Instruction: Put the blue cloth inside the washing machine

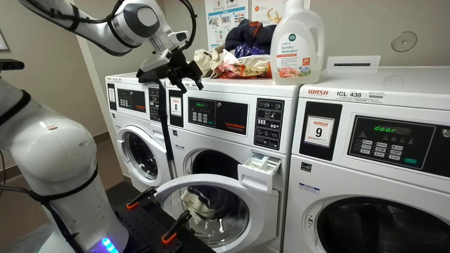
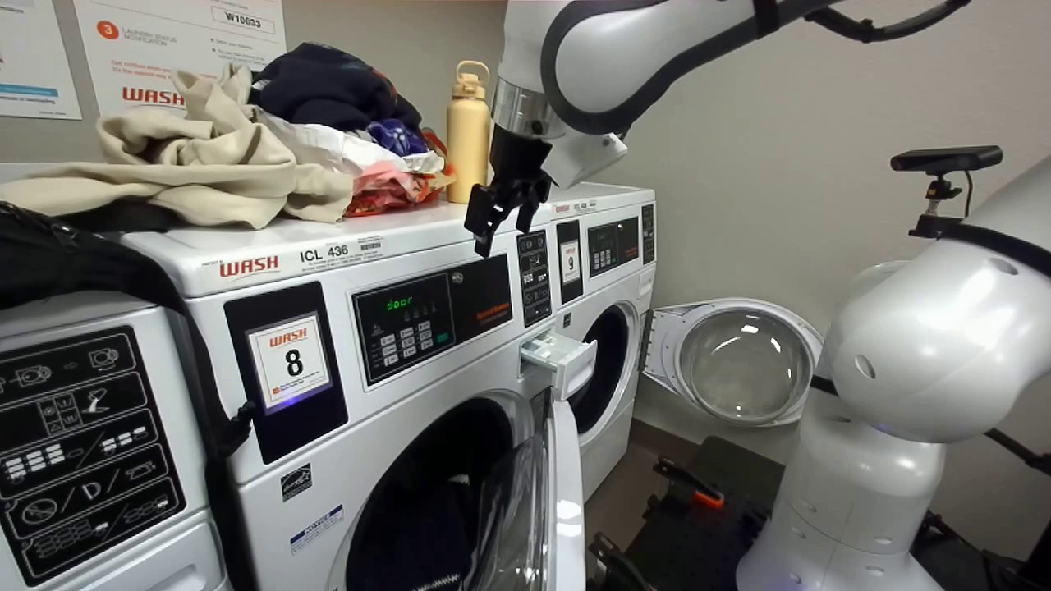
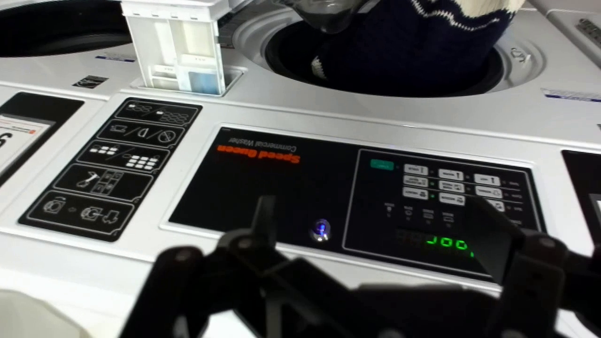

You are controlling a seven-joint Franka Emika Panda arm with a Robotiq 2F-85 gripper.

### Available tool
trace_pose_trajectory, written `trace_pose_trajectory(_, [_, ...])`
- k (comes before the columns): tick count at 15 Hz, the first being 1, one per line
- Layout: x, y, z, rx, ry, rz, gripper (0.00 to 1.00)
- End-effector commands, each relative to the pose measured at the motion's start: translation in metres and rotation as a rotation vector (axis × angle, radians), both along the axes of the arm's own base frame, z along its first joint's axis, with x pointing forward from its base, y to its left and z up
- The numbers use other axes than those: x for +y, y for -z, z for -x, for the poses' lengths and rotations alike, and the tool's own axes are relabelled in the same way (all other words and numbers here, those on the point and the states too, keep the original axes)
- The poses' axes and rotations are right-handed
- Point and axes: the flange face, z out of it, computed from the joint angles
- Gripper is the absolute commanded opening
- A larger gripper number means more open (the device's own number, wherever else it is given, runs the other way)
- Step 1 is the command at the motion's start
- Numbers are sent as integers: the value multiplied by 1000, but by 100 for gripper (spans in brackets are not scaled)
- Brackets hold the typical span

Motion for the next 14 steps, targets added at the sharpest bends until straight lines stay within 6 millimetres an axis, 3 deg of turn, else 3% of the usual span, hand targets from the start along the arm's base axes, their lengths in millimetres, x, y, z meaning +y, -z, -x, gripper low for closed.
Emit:
trace_pose_trajectory(1, [21,-26,-7,80,-49,-58,100])
trace_pose_trajectory(9, [66,-97,-17,79,-185,-70,100])
trace_pose_trajectory(14, [79,-114,-22,75,-237,-72,100])
